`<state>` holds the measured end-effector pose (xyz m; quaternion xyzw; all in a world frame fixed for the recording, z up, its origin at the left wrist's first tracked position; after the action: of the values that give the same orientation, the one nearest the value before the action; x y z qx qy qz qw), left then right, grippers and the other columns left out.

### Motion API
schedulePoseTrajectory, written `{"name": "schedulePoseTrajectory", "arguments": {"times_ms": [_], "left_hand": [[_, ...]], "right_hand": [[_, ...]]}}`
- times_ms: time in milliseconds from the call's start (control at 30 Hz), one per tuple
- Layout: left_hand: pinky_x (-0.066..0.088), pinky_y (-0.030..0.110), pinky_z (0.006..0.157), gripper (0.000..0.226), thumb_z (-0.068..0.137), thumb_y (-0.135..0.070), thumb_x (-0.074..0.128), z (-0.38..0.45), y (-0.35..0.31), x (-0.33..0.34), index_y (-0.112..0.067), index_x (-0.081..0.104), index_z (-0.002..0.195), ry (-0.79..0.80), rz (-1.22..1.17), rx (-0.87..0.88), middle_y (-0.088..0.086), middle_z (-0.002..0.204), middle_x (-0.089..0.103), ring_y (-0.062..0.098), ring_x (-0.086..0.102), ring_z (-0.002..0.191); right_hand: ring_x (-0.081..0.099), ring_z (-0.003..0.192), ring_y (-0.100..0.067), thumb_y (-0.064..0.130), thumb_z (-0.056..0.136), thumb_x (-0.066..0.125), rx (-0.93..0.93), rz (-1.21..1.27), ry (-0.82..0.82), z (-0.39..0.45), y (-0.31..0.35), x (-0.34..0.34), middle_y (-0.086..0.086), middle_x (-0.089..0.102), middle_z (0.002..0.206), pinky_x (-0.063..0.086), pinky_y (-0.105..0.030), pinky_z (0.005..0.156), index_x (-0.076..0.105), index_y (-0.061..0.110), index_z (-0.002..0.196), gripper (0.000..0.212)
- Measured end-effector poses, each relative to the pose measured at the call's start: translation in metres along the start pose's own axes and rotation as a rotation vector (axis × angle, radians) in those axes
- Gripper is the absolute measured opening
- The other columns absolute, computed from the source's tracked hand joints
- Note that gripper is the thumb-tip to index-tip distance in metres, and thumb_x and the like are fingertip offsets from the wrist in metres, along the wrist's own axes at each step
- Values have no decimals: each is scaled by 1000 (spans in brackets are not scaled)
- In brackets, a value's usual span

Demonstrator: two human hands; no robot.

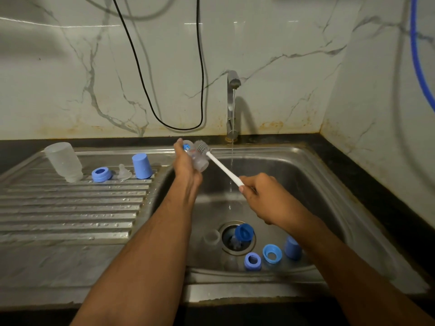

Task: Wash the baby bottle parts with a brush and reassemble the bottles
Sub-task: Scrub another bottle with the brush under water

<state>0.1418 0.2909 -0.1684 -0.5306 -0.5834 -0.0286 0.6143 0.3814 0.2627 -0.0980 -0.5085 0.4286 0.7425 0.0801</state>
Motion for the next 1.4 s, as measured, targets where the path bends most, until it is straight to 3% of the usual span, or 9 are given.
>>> {"name": "schedulePoseTrajectory", "arguments": {"times_ms": [167,267,367,467,733,933,1167,1300,1400], "left_hand": [[62,41,85,54,85,-56,70,-3,3,-1,-10,65,114,-59,173,115,10,104,75,20,75,91],[59,43,92,43,99,-43,58,-4,13,9,-8,61,123,12,127,89,11,108,71,22,71,96],[58,39,83,40,101,-44,49,0,10,4,-10,59,120,-3,76,87,10,101,64,20,64,88],[59,41,87,64,88,-66,59,0,2,-3,-12,62,122,-73,121,82,8,108,73,21,70,94],[59,44,90,45,93,-50,65,-12,19,15,-13,65,119,-66,221,106,11,111,72,24,71,99],[61,46,86,48,93,-50,65,-6,-6,-10,-12,60,123,-187,124,134,12,109,71,25,72,96],[59,40,87,46,95,-50,60,-26,16,21,-13,59,122,-89,202,101,12,108,67,23,68,95],[60,37,76,51,93,-55,61,-18,2,6,-13,59,121,-131,138,110,12,106,67,22,68,92],[62,42,81,53,87,-60,66,-15,-3,-9,-14,61,111,-208,133,112,12,104,69,23,70,93]], "right_hand": [[51,60,-7,25,108,44,24,13,-66,7,-2,-6,4,53,74,39,-19,52,63,15,118,23],[53,64,-7,23,107,45,11,41,-93,12,5,-6,1,57,81,40,-19,53,63,15,125,26],[55,66,-9,25,107,45,-19,-5,-49,9,8,3,2,57,79,45,-21,55,65,16,120,25],[60,69,-14,27,107,45,-23,-55,-17,0,4,6,1,58,79,52,-29,62,64,17,113,23],[59,71,-16,25,108,44,22,-25,-89,11,7,1,1,56,80,54,-31,64,63,12,115,24],[46,55,-5,24,108,44,13,-13,39,-4,0,4,5,50,70,35,-17,48,62,16,110,20],[50,60,-8,22,108,44,28,51,-79,9,6,-5,3,52,73,43,-21,52,64,10,117,25],[47,55,-6,23,107,44,48,86,-20,-2,-2,-4,4,51,70,36,-19,50,64,13,117,24],[45,54,-4,23,108,44,47,49,25,-7,-3,-1,5,49,69,33,-16,49,64,13,113,23]]}}
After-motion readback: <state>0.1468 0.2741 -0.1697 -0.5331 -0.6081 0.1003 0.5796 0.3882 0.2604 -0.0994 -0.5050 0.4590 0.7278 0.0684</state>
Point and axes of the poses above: each hand's wrist, its own z-axis towards the middle knuckle, its own x-axis out of the palm, y = z × x, the point moved 8 cm from there along z, towards the middle knuckle
